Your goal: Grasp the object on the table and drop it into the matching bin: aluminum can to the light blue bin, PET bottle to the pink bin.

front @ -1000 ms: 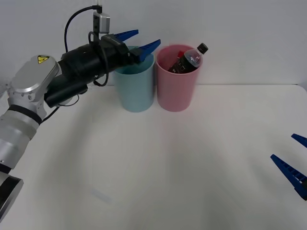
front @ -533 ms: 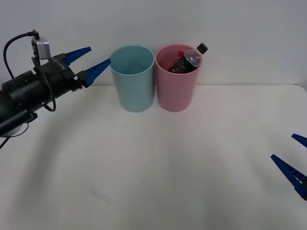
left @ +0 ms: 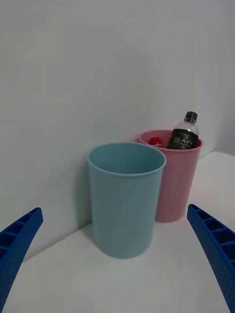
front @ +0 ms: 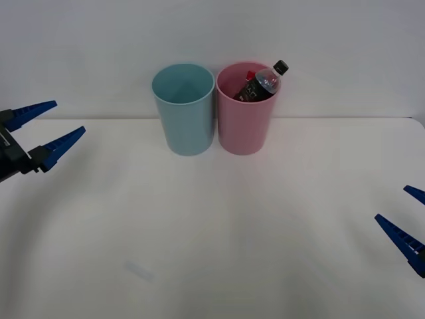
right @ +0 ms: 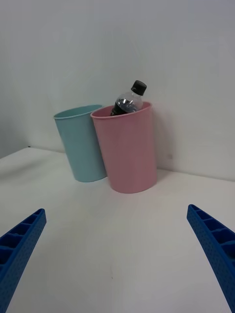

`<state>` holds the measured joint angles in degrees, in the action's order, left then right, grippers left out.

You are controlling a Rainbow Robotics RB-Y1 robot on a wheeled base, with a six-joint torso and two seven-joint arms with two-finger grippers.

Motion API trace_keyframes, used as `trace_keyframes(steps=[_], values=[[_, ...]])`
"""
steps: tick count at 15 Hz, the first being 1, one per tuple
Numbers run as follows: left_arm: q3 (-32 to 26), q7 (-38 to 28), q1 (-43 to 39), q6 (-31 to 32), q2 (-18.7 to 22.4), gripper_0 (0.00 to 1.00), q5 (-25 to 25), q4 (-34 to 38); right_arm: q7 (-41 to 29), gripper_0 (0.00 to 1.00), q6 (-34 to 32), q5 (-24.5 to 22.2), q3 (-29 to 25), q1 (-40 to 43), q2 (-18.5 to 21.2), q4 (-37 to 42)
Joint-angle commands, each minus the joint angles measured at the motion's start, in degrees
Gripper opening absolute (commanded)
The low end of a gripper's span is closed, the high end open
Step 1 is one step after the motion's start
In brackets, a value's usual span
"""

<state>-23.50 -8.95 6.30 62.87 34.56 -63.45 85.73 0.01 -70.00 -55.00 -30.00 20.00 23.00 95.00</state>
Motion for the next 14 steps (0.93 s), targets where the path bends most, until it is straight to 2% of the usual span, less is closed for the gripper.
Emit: trace_keyframes(steps=[1, 7, 14], values=[[-3.13, 0.42, -6.21, 1.29, 0.15, 1.0, 0.43, 3.75, -0.01, 1.0, 0.0, 0.0, 0.0, 0.0, 0.0, 0.0], [-6.56, 1.21, -17.29, 1.29, 0.15, 1.0, 3.24, 9.2, -0.01, 1.0, 0.0, 0.0, 0.0, 0.0, 0.0, 0.0], [-6.73, 1.83, -21.59, 1.29, 0.06, 1.0, 4.21, 10.25, -0.01, 1.0, 0.0, 0.0, 0.0, 0.0, 0.0, 0.0]])
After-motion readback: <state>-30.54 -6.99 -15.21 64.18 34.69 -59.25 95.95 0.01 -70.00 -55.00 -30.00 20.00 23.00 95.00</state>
